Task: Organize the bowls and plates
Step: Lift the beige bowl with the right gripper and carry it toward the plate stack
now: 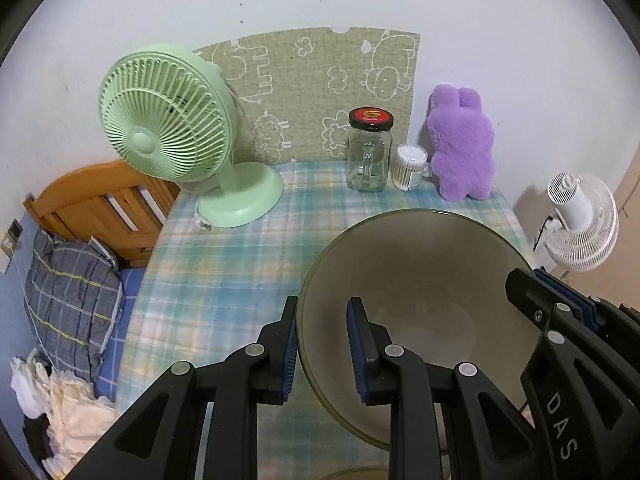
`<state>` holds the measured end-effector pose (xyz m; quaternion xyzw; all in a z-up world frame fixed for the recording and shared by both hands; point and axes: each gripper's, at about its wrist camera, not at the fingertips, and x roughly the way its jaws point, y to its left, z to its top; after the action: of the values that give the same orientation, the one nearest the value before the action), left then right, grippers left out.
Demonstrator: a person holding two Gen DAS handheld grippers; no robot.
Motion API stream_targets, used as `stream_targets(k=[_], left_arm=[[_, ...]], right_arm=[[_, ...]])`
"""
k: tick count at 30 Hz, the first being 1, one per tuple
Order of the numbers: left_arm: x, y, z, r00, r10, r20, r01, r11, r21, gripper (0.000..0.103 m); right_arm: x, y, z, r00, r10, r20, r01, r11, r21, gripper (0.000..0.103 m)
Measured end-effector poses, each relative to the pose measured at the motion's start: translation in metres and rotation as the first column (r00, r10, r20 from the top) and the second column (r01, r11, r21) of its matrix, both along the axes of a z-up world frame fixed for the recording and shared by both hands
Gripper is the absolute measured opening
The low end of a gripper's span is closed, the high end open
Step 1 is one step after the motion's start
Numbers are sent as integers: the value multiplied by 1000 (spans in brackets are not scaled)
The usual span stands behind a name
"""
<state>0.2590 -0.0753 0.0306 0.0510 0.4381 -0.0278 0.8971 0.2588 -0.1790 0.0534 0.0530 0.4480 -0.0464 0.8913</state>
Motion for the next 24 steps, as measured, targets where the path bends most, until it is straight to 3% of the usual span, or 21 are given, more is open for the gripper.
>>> stream_targets(k=[11, 24], left_arm=[[-48, 14, -4, 998, -56, 4, 56, 998, 4, 21], [-97, 28, -34, 994, -95, -51, 94, 995, -9, 21]], right_arm=[[-57, 14, 0, 999, -51, 1, 51, 999, 8, 13], [-117, 31, -24, 995, -89, -51, 88, 996, -11, 13]])
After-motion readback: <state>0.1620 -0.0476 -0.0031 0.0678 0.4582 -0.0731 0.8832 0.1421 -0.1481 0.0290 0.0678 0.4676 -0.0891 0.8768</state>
